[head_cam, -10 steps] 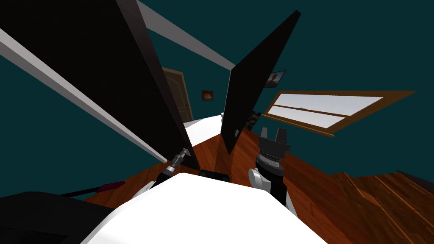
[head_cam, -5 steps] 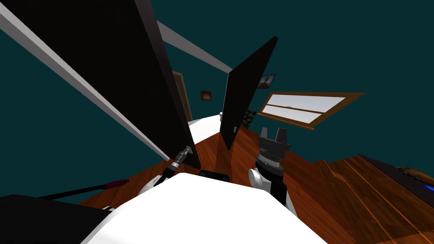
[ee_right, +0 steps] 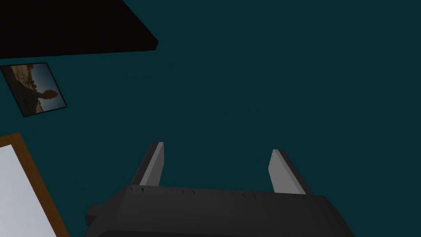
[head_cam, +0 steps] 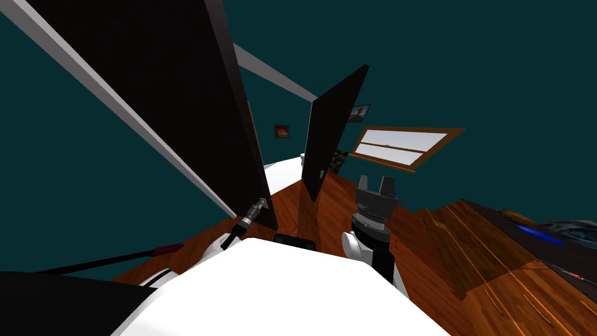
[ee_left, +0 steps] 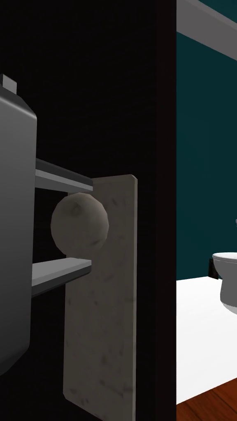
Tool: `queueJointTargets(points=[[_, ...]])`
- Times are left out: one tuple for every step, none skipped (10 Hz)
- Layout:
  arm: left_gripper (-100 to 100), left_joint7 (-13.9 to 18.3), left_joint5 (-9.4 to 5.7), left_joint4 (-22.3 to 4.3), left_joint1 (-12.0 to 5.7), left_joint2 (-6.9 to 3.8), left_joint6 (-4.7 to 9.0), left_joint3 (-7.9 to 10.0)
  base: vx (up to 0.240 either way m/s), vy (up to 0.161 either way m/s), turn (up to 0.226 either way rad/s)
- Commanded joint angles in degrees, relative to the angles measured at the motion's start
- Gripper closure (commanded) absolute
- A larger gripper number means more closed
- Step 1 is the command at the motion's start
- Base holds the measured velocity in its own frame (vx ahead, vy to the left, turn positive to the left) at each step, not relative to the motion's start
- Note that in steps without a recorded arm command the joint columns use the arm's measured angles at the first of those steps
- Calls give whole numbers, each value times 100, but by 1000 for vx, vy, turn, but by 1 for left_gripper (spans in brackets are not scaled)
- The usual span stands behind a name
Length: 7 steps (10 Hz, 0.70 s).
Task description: Pull the door open
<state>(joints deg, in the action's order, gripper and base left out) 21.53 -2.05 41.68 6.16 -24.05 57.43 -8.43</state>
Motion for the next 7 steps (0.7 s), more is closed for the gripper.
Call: queueJointTargets(points=[[100, -27, 7, -43, -99, 61, -20, -99, -213, 94, -98], [100, -42, -5, -69, -187, 75, -70, -135, -209, 104, -88], [100, -54, -14, -88, -250, 85, -106, -161, -179, 98, -73], [100, -39, -27, 27, -156, 32, -144, -106, -72, 43, -23], [100, 11, 9, 14, -33, -47, 28, -190, -80, 19, -72], [100, 37, 24, 9, 18, -86, 119, -222, -134, 28, -64], [100, 66, 40, 2, 75, -128, 220, -258, -132, 42, -38]])
